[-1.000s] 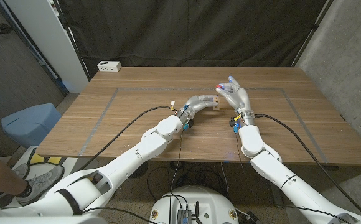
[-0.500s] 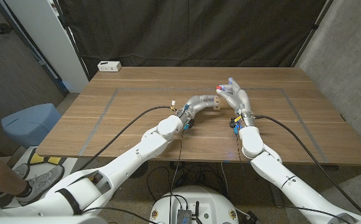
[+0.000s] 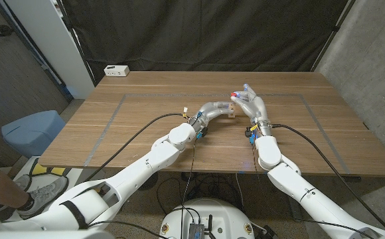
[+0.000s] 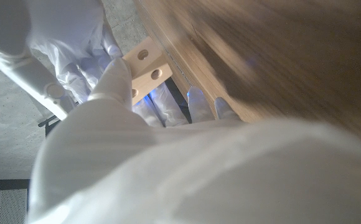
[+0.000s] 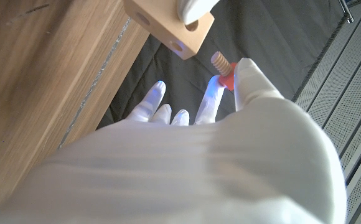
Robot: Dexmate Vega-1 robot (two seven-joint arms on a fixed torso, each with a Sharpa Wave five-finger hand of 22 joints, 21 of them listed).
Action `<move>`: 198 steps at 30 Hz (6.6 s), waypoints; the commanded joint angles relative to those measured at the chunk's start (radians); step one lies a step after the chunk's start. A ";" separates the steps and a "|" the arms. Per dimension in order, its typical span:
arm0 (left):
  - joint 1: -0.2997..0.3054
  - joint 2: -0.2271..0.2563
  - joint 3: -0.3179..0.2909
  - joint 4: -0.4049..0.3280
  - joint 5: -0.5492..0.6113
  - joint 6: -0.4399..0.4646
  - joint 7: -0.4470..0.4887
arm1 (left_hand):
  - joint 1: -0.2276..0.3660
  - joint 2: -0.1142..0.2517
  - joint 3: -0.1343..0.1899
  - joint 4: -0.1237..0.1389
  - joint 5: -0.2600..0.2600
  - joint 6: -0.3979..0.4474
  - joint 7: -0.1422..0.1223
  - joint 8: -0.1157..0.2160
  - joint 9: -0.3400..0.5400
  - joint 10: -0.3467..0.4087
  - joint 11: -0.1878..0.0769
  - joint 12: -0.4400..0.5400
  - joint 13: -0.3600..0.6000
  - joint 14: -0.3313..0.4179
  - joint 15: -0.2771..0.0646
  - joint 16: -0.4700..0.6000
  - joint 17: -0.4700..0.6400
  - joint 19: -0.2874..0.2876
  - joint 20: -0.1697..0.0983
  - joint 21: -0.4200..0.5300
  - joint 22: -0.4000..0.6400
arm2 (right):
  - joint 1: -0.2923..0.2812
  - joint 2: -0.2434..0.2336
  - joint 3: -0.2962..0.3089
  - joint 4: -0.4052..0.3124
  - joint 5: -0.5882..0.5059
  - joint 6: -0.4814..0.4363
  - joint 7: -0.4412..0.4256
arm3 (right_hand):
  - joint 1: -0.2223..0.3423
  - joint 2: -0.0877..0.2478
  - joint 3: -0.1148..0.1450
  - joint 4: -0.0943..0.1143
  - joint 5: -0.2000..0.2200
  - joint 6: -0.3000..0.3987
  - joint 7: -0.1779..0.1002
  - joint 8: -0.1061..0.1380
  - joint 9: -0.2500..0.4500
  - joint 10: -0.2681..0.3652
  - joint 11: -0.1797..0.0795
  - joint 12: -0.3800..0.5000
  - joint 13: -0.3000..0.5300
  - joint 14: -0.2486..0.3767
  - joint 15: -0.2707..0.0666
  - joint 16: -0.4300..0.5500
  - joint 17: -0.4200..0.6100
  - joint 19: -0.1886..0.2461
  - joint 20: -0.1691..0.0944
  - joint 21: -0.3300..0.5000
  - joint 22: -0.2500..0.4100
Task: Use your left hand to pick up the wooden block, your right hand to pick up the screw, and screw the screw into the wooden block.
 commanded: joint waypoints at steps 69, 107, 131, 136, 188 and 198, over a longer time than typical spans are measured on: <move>-0.042 -0.034 0.015 0.066 0.005 -0.002 -0.014 | 0.002 0.013 -0.001 0.004 0.006 0.036 0.023 0.006 0.005 0.014 0.000 0.000 0.010 0.012 -0.058 -0.003 0.001 -0.001 0.005 0.006 0.002 | 0.029 0.008 -0.003 0.098 0.047 0.054 0.042 | -0.008 0.019 -0.023 -0.001 0.004 0.008 -0.001 0.016 0.001 -0.003 -0.012 0.005 0.002 -0.011 -0.055 0.009 0.003 -0.010 -0.043 0.006 0.002; -0.041 -0.033 0.016 0.058 0.006 0.003 -0.014 | 0.004 0.015 -0.002 0.003 0.008 0.035 0.024 0.005 0.005 0.015 0.000 -0.003 0.013 0.012 -0.056 -0.004 0.001 -0.001 0.006 0.006 0.003 | 0.034 0.007 -0.006 0.128 0.054 0.078 0.060 | -0.010 0.023 -0.033 -0.003 0.003 0.007 -0.003 0.019 -0.002 -0.006 -0.010 0.005 0.002 -0.016 -0.056 0.009 0.003 -0.015 -0.038 0.006 0.002; -0.038 -0.033 0.018 0.058 0.005 0.004 -0.014 | 0.004 0.016 -0.003 0.003 0.008 0.034 0.025 0.005 0.005 0.015 0.000 -0.004 0.014 0.012 -0.056 -0.004 0.001 0.000 0.005 0.006 0.003 | 0.029 0.003 -0.004 0.132 0.065 0.089 0.074 | -0.005 0.025 -0.036 -0.006 0.003 0.014 -0.004 0.021 -0.008 -0.014 -0.014 0.003 0.002 -0.027 -0.056 0.005 0.002 -0.021 -0.036 0.005 0.002; -0.037 -0.033 0.018 0.056 0.004 0.004 -0.013 | 0.004 0.016 -0.004 0.003 0.008 0.036 0.027 0.005 0.005 0.015 0.000 -0.005 0.015 0.012 -0.056 -0.004 0.001 0.001 0.004 0.007 0.003 | 0.030 -0.001 -0.005 0.135 0.063 0.097 0.082 | -0.001 0.026 -0.035 -0.008 0.004 0.013 -0.006 0.020 -0.010 -0.018 -0.015 0.002 0.002 -0.029 -0.056 0.005 0.001 -0.021 -0.036 0.005 0.002; -0.033 -0.027 0.023 0.041 0.008 0.015 -0.016 | 0.005 0.018 -0.005 0.003 0.009 0.034 0.028 0.004 0.006 0.016 0.000 -0.008 0.018 0.013 -0.055 -0.004 0.001 0.003 0.005 0.007 0.003 | 0.024 0.002 0.012 0.143 0.062 0.128 0.078 | 0.004 0.029 -0.044 -0.007 0.005 0.011 -0.008 0.014 -0.026 -0.026 -0.020 0.004 0.002 -0.036 -0.058 0.005 0.000 -0.025 -0.026 0.006 0.002; -0.029 -0.025 0.022 0.035 0.010 0.016 -0.012 | 0.005 0.018 -0.006 0.003 0.009 0.034 0.027 0.004 0.006 0.017 0.000 -0.008 0.019 0.013 -0.056 -0.004 0.001 0.003 0.005 0.008 0.003 | 0.022 0.001 0.012 0.147 0.062 0.136 0.080 | 0.003 0.030 -0.046 -0.006 0.006 0.013 -0.007 0.014 -0.028 -0.027 -0.020 0.004 0.002 -0.036 -0.057 0.006 0.000 -0.026 -0.025 0.006 0.003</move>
